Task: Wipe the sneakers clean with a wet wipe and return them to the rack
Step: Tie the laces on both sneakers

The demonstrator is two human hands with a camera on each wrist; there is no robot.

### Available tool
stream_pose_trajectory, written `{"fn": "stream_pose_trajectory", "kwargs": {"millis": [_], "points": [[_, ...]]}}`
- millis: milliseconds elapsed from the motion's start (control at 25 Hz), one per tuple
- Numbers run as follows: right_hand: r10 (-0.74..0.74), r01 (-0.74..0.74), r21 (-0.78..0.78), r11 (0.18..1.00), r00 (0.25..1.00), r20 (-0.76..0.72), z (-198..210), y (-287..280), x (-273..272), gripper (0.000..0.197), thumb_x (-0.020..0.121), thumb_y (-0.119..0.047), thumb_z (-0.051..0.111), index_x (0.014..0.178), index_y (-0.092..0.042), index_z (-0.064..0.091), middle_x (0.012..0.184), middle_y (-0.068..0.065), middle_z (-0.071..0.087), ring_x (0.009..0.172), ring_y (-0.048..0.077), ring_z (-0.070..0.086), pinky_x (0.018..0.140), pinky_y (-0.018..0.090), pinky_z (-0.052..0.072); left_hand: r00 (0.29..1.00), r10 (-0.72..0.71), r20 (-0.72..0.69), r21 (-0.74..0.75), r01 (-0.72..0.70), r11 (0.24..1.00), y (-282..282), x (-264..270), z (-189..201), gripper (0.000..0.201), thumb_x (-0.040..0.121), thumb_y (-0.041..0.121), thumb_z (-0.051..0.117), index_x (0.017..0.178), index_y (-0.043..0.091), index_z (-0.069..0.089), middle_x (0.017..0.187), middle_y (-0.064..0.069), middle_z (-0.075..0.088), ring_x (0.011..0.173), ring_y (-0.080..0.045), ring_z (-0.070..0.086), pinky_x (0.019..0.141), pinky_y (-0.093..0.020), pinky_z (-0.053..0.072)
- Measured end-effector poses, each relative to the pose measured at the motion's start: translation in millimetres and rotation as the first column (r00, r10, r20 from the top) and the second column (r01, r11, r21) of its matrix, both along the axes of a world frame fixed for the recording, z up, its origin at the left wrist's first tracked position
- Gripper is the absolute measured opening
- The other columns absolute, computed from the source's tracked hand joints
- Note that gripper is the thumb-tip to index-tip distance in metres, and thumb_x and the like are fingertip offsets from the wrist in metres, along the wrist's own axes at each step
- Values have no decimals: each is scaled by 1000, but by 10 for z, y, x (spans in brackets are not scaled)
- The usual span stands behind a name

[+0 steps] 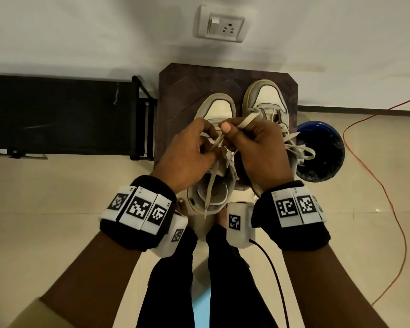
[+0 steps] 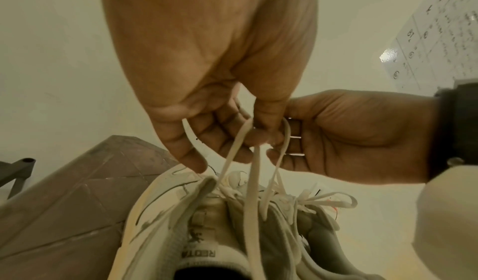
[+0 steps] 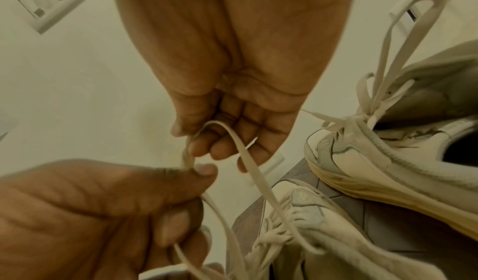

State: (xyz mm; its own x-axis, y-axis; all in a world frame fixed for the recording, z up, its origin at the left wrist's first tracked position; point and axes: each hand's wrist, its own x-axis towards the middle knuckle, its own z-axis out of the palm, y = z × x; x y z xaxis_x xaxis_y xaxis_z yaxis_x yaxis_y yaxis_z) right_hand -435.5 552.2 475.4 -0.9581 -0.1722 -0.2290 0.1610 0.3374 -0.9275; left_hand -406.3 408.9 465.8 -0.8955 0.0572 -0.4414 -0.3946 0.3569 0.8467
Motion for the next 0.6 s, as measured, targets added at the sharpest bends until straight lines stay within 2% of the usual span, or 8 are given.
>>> {"fn": "stream_pose_trajectory", "kwargs": {"millis": [80,160,240,280,360,440,520,600], "points": [[-25,25,-17,1000,1000,-19,10,6,23,8,89,-13,64,91,-14,72,70,-12,68,65,-3,63,66,16,49,1000,5,-15,-31,-5,1000,21,8,-11,19,94,21,57,110,29,52,75,9,64,65,1,65,61,-16,54],[-80,79,-33,996,997,-18,-1,24,39,8,89,-14,64,88,-14,72,66,-9,67,61,1,62,63,18,49,997,44,-63,-59,-48,997,46,-1,-13,25,96,16,53,119,26,58,96,13,66,85,5,65,75,-12,53],[-148,147,-44,988,989,-10,-12,47,43,11,90,-17,63,83,-14,71,65,-1,68,58,8,62,60,23,48,976,196,-91,76,-190,979,69,3,19,31,94,5,54,122,18,60,108,9,66,101,0,64,86,-14,51],[-174,173,-47,984,985,-9,-8,54,45,12,90,-18,63,81,-15,70,66,2,69,58,10,64,60,25,49,945,322,-58,219,-302,928,66,6,43,31,93,1,52,120,15,60,109,4,67,103,-5,65,88,-17,52],[-200,199,-39,979,980,-21,-12,62,39,13,90,-19,64,81,-13,71,70,5,72,63,14,68,63,31,55,850,518,95,517,-487,704,22,-4,121,25,96,3,47,114,11,61,101,-4,69,100,-15,68,89,-28,54],[-224,224,-23,974,975,-8,-61,75,28,17,89,-23,65,82,-9,72,73,6,73,68,19,71,67,38,58,779,587,221,664,-561,494,-42,-23,168,22,99,6,41,105,12,61,81,-3,65,81,-15,67,81,-32,56],[-257,256,61,965,966,7,-158,140,20,25,87,-33,64,79,-10,72,70,4,72,67,21,70,68,43,58,721,638,269,665,-619,419,-138,-55,160,24,100,7,37,98,13,60,68,-1,55,62,-10,56,65,-27,54],[-294,286,241,927,956,-1,-273,289,42,35,83,-46,61,74,-14,72,66,0,71,64,21,69,67,47,57,628,726,279,570,-717,401,-322,-57,58,25,100,7,36,97,13,59,66,-1,50,52,-7,45,51,-21,43]]}}
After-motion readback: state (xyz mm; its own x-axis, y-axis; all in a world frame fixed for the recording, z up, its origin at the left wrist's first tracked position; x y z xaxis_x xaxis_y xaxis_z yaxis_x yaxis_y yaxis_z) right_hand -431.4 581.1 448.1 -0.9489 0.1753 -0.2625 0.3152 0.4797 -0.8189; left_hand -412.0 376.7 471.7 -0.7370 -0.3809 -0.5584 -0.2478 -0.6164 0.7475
